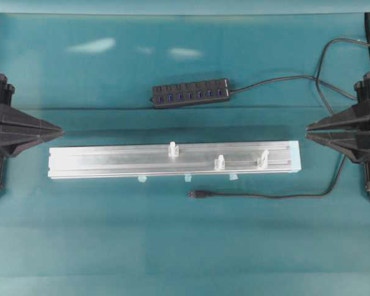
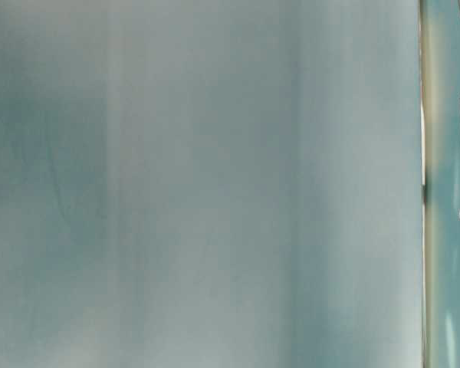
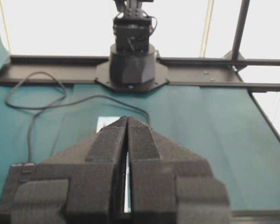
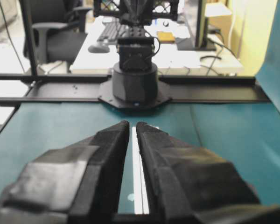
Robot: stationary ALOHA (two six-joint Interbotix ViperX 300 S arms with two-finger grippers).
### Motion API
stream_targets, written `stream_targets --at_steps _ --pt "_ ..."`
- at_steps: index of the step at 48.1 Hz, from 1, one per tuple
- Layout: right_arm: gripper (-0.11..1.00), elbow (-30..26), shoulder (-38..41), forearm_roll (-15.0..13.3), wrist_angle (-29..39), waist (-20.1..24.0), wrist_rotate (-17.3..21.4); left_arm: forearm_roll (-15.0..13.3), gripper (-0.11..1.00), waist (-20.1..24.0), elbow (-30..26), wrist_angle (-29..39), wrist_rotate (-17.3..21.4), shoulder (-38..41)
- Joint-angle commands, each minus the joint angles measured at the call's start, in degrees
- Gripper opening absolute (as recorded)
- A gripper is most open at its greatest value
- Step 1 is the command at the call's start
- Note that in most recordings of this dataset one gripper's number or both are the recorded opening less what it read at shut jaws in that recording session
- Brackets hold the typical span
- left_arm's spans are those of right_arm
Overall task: Pass the USB cable through three rings with both arms.
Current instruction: 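Move the right gripper left toward the black USB cable plug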
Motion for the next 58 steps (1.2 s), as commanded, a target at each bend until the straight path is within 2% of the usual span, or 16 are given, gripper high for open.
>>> stream_targets --at_steps 1,4,12,24,35,47,58 --pt "0.00 -0.2 0.7 0.4 -0.4 -0.4 -0.3 0.4 0.02 -0.2 -3.7 1.4 -0.7 1.7" --pt "0.01 -0.4 1.1 0.4 1.5 -0.4 0.1 0.4 0.02 -0.1 -5.1 3.3 -0.4 2.5" --pt "-0.10 -2.1 1.4 0.4 8.9 -0.4 1.0 0.4 0.02 -0.3 -7.0 7.8 -0.6 4.0" --pt "-0.10 -6.9 2.5 0.4 19.7 -0.4 1.1 0.4 0.02 -0.8 -10.2 13.1 -0.3 6.8" --pt "-0.10 -12.9 7.7 0.4 30.1 0.5 1.1 0.4 0.02 -0.4 -14.6 21.2 -0.1 7.7" --pt "-0.10 -18.8 16.0 0.4 36.2 1.9 3.4 0.4 0.02 -0.7 -17.1 22.8 -0.2 10.7" --pt "-0.10 -23.4 24.4 0.4 42.4 3.3 3.9 0.4 0.02 -0.7 -19.2 22.8 0.0 15.7"
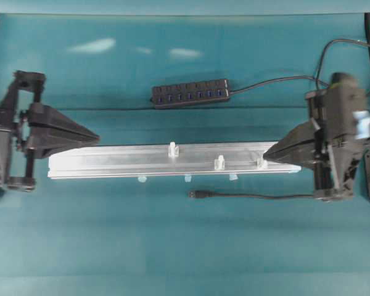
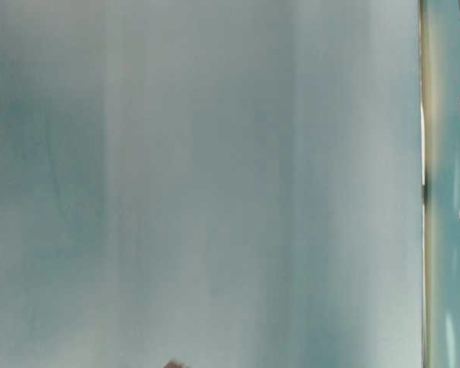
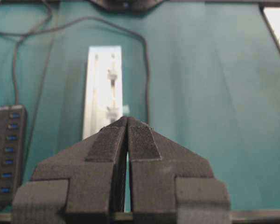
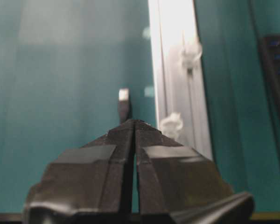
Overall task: Pass the USB cable through three rings with both arms.
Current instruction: 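Move the right gripper left toward the black USB cable plug, then lower the right gripper and grasp the cable just behind the plug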
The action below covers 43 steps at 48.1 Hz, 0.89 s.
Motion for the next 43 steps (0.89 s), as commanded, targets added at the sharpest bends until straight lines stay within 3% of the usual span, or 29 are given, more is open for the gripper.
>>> stream_targets --at_steps 1,31,38,43 --pt "-0.10 -3.2 2.7 0.1 1.7 0.6 0.4 0.2 0.02 -0.2 -2.3 -0.4 0.1 1.3" --pt "-0.10 -14.4 17.5 -0.4 13.7 1.2 0.5 0.2 0.02 0.8 -2.6 0.0 0.2 3.1" --pt "-0.06 -16.9 20.0 -0.2 16.8 1.2 0.6 0.2 0.02 1.0 -2.5 0.1 0.2 3.1" --pt "0.03 -18.1 21.6 -0.1 18.0 1.2 0.6 0.3 0.02 1.1 -2.5 0.0 0.2 3.2"
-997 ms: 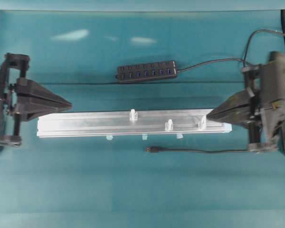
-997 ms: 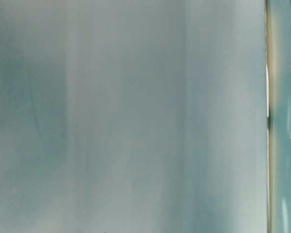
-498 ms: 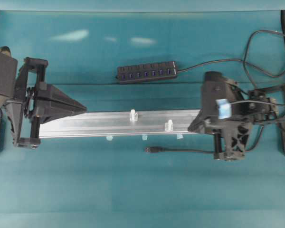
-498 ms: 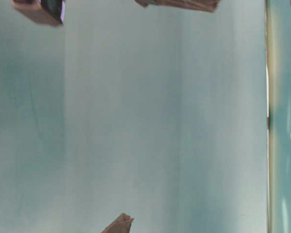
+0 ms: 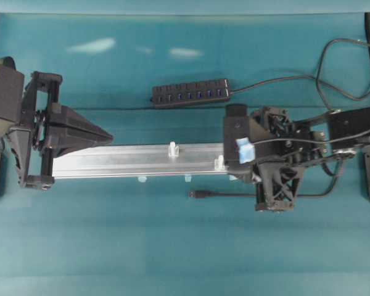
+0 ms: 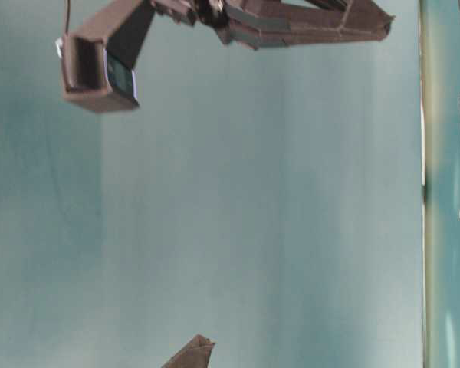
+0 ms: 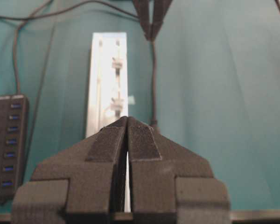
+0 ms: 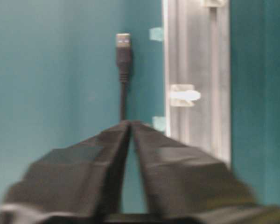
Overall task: Pass the USB cable through three rings with both arms.
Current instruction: 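Lower the right gripper and grasp the cable just behind the plug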
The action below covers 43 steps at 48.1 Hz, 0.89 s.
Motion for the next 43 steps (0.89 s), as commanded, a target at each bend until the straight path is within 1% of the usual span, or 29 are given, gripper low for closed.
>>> stream_targets --at_steps 1,3,6,13,15,16,17,18,19,23,24,28,31,34,37,43 --pt "0.06 -2.1 0.6 0.2 0.6 0.2 0.5 0.1 0.02 0.1 -1.2 -0.3 0.1 -0.2" --pt "0.13 -2.6 1.2 0.3 0.7 0.3 0.5 0.1 0.02 0.2 -1.2 -0.3 0.1 -0.2" --pt "0.28 -3.1 2.0 0.3 1.0 0.5 0.5 0.1 0.02 0.4 -1.2 -0.3 0.1 -0.3" --pt "0.71 -3.5 2.9 -0.5 0.1 2.3 0.3 0.1 0.02 0.5 -1.2 -0.2 0.0 -0.2" --pt "0.82 -3.5 3.3 -0.5 0.1 2.7 0.4 0.1 0.02 0.5 -1.1 -0.3 -0.1 -0.2" --pt "0.86 -3.6 3.5 -0.5 0.1 2.9 0.5 0.1 0.02 0.5 -1.1 -0.3 -0.1 -0.2" --pt "0.87 -3.5 3.8 -0.4 0.1 3.1 0.6 0.2 0.02 0.5 -1.1 -0.2 -0.1 -0.2" --pt "0.85 -3.5 4.0 -0.4 0.3 3.2 0.6 0.1 0.02 0.6 -1.1 -0.3 -0.1 -0.2" --pt "0.80 -3.4 4.2 -0.4 0.3 3.3 0.7 0.1 0.02 0.5 -1.1 -0.3 -0.1 -0.2" --pt "0.57 -3.3 5.4 -0.3 0.4 3.7 2.1 0.1 0.02 0.6 -1.1 -0.2 -0.1 -0.2" --pt "0.49 -3.3 5.6 -0.3 0.4 3.8 2.5 0.1 0.02 0.6 -0.9 -0.3 -0.1 -0.2" --pt "0.26 -3.6 6.9 -0.4 0.5 3.6 5.2 0.1 0.02 0.6 -0.8 -0.3 -0.2 -0.1" --pt "0.12 -3.6 8.2 -0.4 0.5 3.5 7.6 0.1 0.02 0.6 -0.8 -0.2 -0.2 -0.2" --pt "0.02 -3.8 9.5 -0.4 0.3 3.5 10.2 0.1 0.02 0.6 -0.7 -0.3 -0.2 -0.2" --pt "-0.05 -4.0 10.7 -0.4 0.1 3.5 12.1 0.2 0.02 0.6 -0.7 -0.3 -0.2 -0.2" --pt "-0.11 -4.8 12.6 -0.4 -0.1 3.7 13.9 0.2 0.02 0.6 -0.5 -0.3 -0.2 -0.1"
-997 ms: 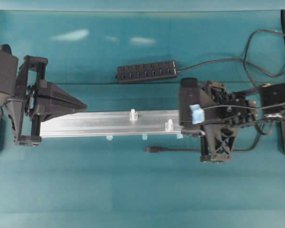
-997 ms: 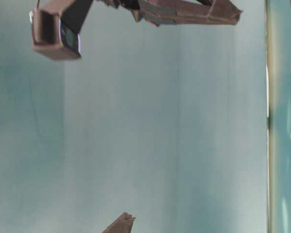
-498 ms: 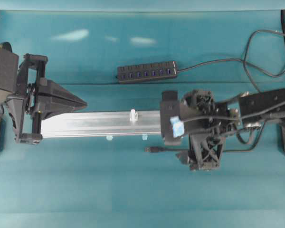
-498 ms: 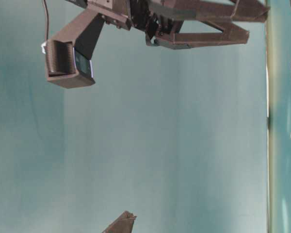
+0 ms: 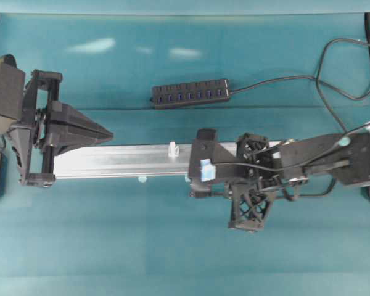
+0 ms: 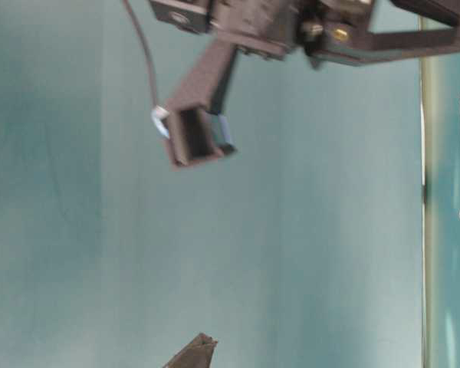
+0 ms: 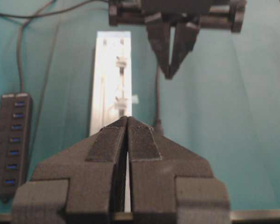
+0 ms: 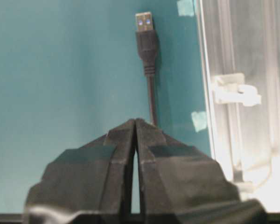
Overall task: Pass the USB cable through three rings with both arms.
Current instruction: 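Lower the right gripper and grasp the cable just behind the plug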
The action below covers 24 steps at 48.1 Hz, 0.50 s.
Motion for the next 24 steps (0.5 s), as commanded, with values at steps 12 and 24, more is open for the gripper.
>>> stream_targets --at_steps 12,24 --pt "-0.07 -1.1 1.8 -0.3 -1.1 0.2 1.1 0.1 0.02 0.1 -0.6 -0.3 -0.1 -0.2" --pt "0.11 -0.4 3.4 -0.4 -2.5 0.2 1.0 0.1 0.02 0.1 -0.3 -0.3 -0.1 -0.3"
